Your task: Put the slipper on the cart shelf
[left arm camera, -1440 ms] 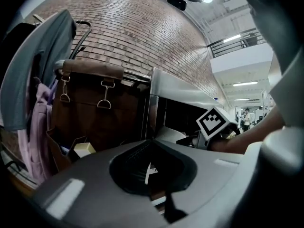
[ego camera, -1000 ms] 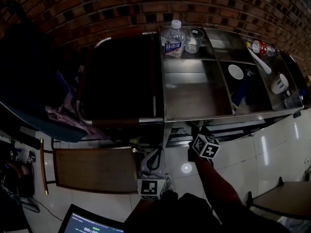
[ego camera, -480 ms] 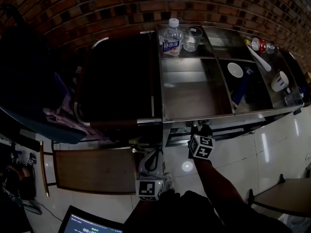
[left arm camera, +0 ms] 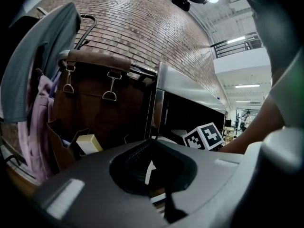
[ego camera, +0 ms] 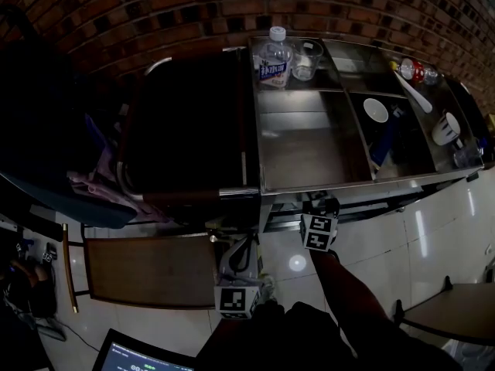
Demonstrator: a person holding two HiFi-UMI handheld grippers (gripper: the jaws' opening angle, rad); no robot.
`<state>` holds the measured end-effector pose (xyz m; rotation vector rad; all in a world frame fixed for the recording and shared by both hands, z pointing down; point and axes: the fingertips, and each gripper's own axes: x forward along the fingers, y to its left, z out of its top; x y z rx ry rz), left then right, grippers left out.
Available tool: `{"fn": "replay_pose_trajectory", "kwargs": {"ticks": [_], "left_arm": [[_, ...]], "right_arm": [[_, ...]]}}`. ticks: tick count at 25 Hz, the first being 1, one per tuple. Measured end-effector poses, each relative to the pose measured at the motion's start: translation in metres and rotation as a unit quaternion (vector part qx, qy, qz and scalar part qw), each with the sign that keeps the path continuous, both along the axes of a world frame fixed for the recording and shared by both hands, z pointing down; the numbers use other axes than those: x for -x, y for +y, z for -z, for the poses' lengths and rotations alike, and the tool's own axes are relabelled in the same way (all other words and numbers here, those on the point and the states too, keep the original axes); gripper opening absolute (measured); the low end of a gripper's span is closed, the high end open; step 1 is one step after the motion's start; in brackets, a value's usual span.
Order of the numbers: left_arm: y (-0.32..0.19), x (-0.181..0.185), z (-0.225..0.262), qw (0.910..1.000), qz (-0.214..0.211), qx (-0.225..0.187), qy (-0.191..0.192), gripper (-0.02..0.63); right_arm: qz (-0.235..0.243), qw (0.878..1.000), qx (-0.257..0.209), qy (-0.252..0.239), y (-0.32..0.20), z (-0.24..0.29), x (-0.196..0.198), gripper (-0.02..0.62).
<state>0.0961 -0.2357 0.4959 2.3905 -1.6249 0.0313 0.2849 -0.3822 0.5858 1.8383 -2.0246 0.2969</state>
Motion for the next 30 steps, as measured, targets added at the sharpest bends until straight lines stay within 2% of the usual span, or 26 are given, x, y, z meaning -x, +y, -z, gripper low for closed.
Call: {"fn": "replay_pose_trajectory", "kwargs": {"ticks": [2, 7, 9, 12, 13, 17, 20, 26, 30], "left_arm": [[0.001, 0.003, 0.002, 1.0000, 0.005, 0.002, 0.001, 0.011], [-0.003, 0.000, 0.005, 1.0000, 0.005, -0.002, 0.007, 0.011], [-0.004, -0.004, 0.012, 1.0000, 0.003, -0.006, 0.007, 0.011], [-0.004, -0.011, 0.018, 0.9998, -0.006, -0.017, 0.002, 0.011], [-0.004, -0.013, 0.020, 0.9998, -0.008, -0.021, -0.001, 0.011], [-0.001, -0.019, 0.025, 0.9995, -0.015, -0.024, -0.015, 0.011], [-0.002, -0.025, 0.039, 0.9985, -0.028, -0.039, -0.026, 0.011], [-0.005, -0.023, 0.035, 0.9990, -0.027, -0.030, -0.020, 0.011], [-0.005, -0.021, 0.046, 0.9983, -0.028, -0.042, -0.029, 0.011]], "right_arm": [[0.007, 1.000, -0.015, -0.004, 0.002, 0.014, 0.000, 0.236], [0.029, 0.996, -0.066, -0.056, 0.031, 0.074, 0.002, 0.238], [0.054, 0.994, -0.079, -0.060, 0.053, 0.095, 0.006, 0.173], [0.087, 0.990, -0.101, -0.049, 0.085, 0.123, 0.012, 0.017], [0.098, 0.989, -0.108, -0.038, 0.094, 0.128, 0.012, 0.002], [0.125, 0.983, -0.134, -0.009, 0.122, 0.141, 0.012, 0.002], [0.125, 0.982, -0.140, 0.000, 0.135, 0.140, 0.009, 0.002], [0.134, 0.980, -0.147, -0.003, 0.140, 0.143, 0.018, 0.002], [0.158, 0.973, -0.165, 0.027, 0.140, 0.149, 0.034, 0.002]]}}
